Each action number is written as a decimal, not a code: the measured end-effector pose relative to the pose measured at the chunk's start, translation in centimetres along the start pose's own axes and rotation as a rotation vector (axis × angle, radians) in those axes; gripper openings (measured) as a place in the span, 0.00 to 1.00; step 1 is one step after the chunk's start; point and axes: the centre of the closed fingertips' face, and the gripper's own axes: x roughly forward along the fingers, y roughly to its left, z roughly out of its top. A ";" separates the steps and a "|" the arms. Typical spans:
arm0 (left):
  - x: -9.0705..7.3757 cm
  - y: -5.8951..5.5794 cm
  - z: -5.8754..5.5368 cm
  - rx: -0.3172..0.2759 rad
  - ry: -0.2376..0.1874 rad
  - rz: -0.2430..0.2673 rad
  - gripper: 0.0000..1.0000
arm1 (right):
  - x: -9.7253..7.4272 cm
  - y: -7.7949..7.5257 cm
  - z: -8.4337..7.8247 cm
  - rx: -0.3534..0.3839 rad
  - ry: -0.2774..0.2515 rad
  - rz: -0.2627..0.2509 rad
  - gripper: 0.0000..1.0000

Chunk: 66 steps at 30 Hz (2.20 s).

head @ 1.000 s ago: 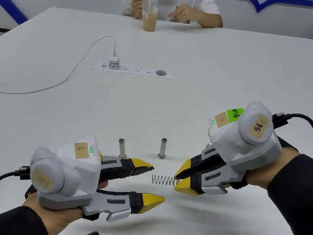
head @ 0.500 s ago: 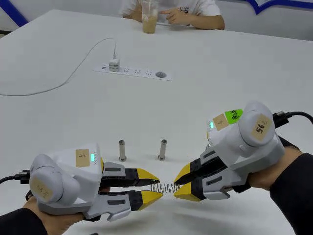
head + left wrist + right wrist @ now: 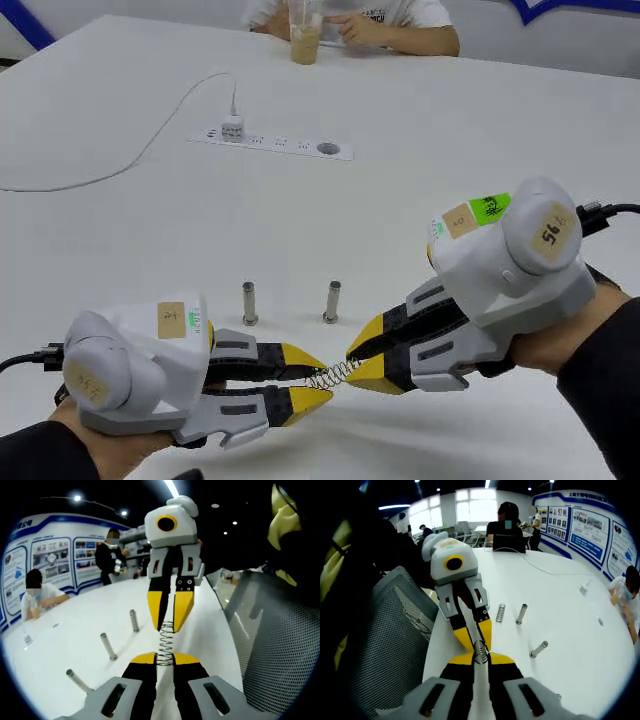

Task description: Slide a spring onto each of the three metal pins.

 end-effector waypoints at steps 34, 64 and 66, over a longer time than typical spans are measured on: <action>0.3 0.0 0.8 -0.015 -0.032 0.003 0.11 | 0.6 0.1 2.2 -0.016 -0.077 -0.013 0.12; -0.2 0.7 0.3 -0.126 -0.026 0.049 0.47 | -0.9 -2.1 2.3 -0.005 -0.075 -0.093 0.12; -0.3 0.8 0.3 -0.133 -0.027 0.053 0.49 | -1.1 -2.4 2.4 -0.004 -0.079 -0.102 0.12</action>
